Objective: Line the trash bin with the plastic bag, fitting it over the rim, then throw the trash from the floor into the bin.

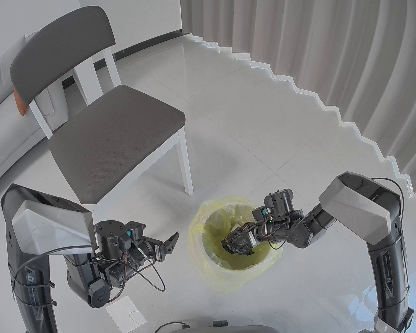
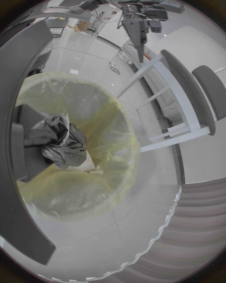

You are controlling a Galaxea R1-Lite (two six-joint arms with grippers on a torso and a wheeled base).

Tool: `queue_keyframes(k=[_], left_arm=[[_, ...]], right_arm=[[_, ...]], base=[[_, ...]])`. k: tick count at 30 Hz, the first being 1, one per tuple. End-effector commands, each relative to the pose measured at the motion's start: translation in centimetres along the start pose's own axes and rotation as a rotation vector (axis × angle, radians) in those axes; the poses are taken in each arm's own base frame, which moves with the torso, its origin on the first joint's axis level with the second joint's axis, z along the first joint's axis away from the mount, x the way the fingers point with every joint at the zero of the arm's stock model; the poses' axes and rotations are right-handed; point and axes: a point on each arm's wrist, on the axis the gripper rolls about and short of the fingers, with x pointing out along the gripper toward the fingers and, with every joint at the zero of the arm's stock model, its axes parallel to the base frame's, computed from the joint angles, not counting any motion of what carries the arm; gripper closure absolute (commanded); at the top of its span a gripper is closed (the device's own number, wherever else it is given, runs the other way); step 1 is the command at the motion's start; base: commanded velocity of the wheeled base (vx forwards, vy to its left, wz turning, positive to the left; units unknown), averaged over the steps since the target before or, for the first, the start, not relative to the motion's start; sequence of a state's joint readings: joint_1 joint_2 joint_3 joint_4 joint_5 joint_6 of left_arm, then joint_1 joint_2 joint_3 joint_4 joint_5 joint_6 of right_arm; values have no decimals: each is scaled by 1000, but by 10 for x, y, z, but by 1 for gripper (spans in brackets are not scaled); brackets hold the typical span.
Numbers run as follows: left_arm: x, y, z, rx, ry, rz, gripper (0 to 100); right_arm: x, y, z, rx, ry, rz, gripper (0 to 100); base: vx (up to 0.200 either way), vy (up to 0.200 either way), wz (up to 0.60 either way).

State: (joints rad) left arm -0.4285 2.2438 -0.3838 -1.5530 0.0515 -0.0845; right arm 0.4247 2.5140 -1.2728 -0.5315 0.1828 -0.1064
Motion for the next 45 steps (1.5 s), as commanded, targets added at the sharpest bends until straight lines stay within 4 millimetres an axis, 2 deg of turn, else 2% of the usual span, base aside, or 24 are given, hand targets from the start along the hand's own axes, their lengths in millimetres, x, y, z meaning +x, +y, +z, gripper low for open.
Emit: queue_keyframes(k=[1,10,11,24,29,34,35,37,41,45], left_arm=[[0,0,2,-1,-19,-2,0],[0,0,1,-1,-16,0,0],[0,0,2,-2,-17,0,0],[0,0,1,-1,-13,0,0],[-1,0,-1,-2,-7,2,0],[-1,0,-1,-2,-7,2,0],[-1,0,-1,-1,-5,1,0],[-1,-1,-2,-1,-2,0,0],[2,-1,-4,4,5,-6,0],[28,-3,-11,16,-9,-5,0]], right_arm=[[9,-5,1,8,31,-1,100],[9,-5,1,9,38,-2,100],[9,-5,1,8,36,-2,0],[7,-1,1,-2,19,2,0],[3,-5,4,5,-16,-9,0],[-13,-12,19,13,-62,-27,0],[-25,-18,27,21,-83,-42,0],[-31,-23,29,26,-91,-54,0],[-55,-42,37,48,-122,-99,0],[-87,-55,45,71,-156,-139,0]], base=[[0,0,0],[0,0,0],[0,0,0],[0,0,0],[0,0,0],[0,0,0],[0,0,0],[0,0,0],[0,0,0],[0,0,0]])
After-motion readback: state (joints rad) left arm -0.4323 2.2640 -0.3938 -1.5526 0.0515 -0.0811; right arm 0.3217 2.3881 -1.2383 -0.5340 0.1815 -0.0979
